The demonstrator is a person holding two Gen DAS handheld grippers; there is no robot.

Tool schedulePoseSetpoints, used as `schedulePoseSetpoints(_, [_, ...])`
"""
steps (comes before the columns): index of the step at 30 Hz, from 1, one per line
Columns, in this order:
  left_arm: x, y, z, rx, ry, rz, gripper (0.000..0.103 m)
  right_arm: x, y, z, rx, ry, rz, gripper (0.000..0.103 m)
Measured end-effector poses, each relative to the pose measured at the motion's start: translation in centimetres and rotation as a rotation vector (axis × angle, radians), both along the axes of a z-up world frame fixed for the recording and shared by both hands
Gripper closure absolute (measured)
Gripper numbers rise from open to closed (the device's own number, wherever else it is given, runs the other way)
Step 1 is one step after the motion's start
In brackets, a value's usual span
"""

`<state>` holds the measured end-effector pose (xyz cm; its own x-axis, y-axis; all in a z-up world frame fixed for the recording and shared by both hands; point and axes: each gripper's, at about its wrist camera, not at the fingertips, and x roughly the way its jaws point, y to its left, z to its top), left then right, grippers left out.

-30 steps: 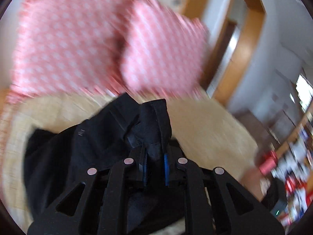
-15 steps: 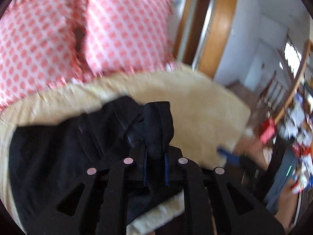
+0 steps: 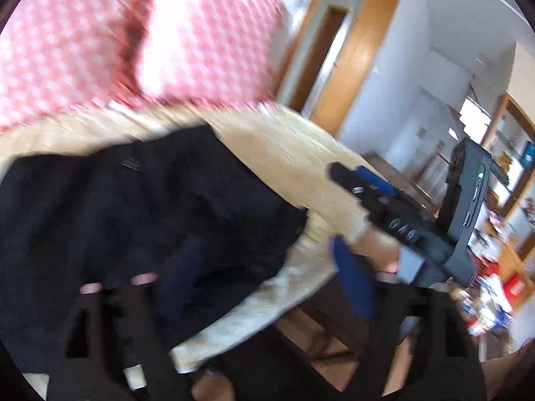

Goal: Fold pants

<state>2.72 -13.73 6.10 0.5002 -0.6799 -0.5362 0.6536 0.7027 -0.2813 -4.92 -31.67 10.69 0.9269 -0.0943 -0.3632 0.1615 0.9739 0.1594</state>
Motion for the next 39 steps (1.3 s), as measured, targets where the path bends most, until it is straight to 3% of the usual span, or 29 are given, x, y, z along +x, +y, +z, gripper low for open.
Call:
schedulePoseSetpoints(3, [0.6,4.3,0.9,0.074,-0.141,0.229,0.008,1.5,2.8,1.1,-0.005,-0.038,0.142,0.025])
schedulePoseSetpoints(7, [3.2,7.5,-0.2,0.154,-0.151,0.397,0.006,5.0,7.1,0.1,0.06,-0.003,0.366,0.025])
schedulePoseSetpoints(12, [5.1,8.8,-2.7,0.223,-0.089,0.442,0.005,8.7,9.7,-2.4,0.03,0.122,0.378,0.025])
schedulePoseSetpoints(16, [5.3,9.5,-5.1,0.25,0.01,0.428,0.005,9.7,9.5,-5.8,0.025,0.308,0.309,0.025])
schedulePoseSetpoints(20, [4.1,9.9,-5.7,0.246,0.003,0.425,0.006,7.4,10.5,-6.9,-0.062,0.335,0.274,0.025])
schedulePoseSetpoints(23, [3.4,9.8,-6.1,0.256,-0.034,0.425,0.005,7.0,10.5,-6.9,-0.07,0.329,0.272,0.024])
schedulePoseSetpoints(27, [2.7,9.7,-6.0,0.279,-0.077,0.429,0.003,7.6,8.0,-4.3,0.042,0.283,0.277,0.025])
schedulePoseSetpoints(30, [2.1,10.1,-5.7,0.278,-0.103,0.439,0.002,9.3,4.9,-2.0,0.061,0.26,0.223,0.024])
schedulePoseSetpoints(34, [2.0,10.6,-5.6,0.26,-0.095,0.437,0.002,14.3,0.9,-2.7,0.199,0.402,0.245,0.024])
schedulePoseSetpoints(39, [1.9,11.1,-5.7,0.237,-0.081,0.432,0.002,18.4,-0.6,-5.1,0.282,0.527,0.268,0.024])
